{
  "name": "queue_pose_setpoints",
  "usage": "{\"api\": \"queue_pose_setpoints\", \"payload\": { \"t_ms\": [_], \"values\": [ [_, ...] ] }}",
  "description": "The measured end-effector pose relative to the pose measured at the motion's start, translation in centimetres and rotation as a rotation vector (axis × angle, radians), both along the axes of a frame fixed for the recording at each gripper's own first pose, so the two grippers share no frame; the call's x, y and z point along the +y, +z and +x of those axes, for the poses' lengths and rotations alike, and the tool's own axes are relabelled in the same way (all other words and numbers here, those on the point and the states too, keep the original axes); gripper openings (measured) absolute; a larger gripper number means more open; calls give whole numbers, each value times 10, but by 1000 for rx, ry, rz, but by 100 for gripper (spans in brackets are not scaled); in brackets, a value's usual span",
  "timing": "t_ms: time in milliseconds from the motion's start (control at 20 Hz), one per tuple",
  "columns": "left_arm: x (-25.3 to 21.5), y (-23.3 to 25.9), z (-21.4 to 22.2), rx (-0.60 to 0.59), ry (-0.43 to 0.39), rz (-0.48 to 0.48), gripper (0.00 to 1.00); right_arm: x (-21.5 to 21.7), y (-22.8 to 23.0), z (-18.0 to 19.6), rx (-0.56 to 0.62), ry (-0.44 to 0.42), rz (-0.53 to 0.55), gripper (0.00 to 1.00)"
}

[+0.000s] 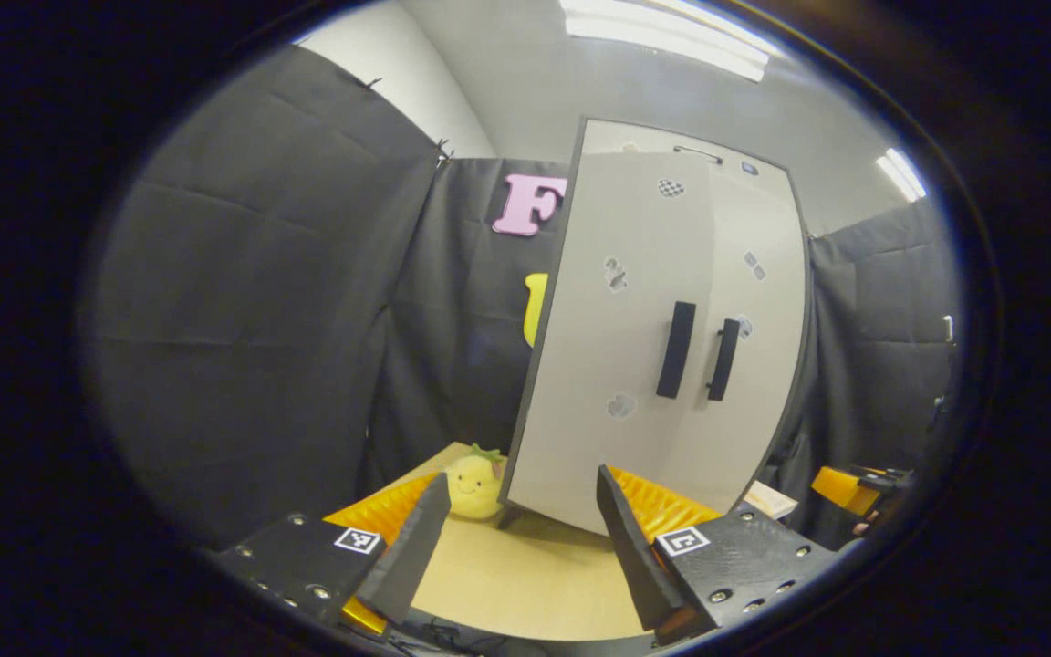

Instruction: Grab one shoe with the right hand and put it into the shoe cabinet, grab the other shoe with the left hand and put it into the shoe cabinet; then close the right door with the right hand and the left door with the left hand.

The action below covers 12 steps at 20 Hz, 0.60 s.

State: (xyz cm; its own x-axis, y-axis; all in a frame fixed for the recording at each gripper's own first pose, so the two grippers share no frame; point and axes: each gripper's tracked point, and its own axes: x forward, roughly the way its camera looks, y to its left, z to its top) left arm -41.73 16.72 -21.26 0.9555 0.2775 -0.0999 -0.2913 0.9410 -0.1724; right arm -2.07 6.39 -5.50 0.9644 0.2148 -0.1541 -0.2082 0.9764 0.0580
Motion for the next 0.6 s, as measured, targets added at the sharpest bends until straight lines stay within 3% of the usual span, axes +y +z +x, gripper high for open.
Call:
{"api": "queue_pose_setpoints", "payload": {
  "t_ms": [50, 150, 250, 300, 350, 400, 550, 600],
  "values": [
    [1, -7, -6, 19, 9, -1, 88, 3, -6, -8, 10, 0, 2, 98],
    [1, -13, -14, 36, 13, -5, 93, 4, -16, -22, 27, -11, -1, 98],
    [0, -15, -22, 37, 30, -21, 88, 2, -21, -27, 40, -25, -7, 98],
    [-2, -15, -23, 31, 28, -33, 93, 1, -23, -28, 49, -29, -6, 98],
    [-8, -17, -25, 31, 20, -46, 88, 1, -24, -27, 57, -38, -4, 98],
    [-11, -17, -28, 30, 16, -47, 93, 0, -25, -27, 66, -43, 0, 98],
    [-10, -19, -36, 39, 17, -16, 88, 6, -21, -23, 72, -37, 11, 98],
    [-9, -19, -39, 47, 20, -2, 93, 9, -20, -23, 70, -32, 9, 98]
  ]
}}
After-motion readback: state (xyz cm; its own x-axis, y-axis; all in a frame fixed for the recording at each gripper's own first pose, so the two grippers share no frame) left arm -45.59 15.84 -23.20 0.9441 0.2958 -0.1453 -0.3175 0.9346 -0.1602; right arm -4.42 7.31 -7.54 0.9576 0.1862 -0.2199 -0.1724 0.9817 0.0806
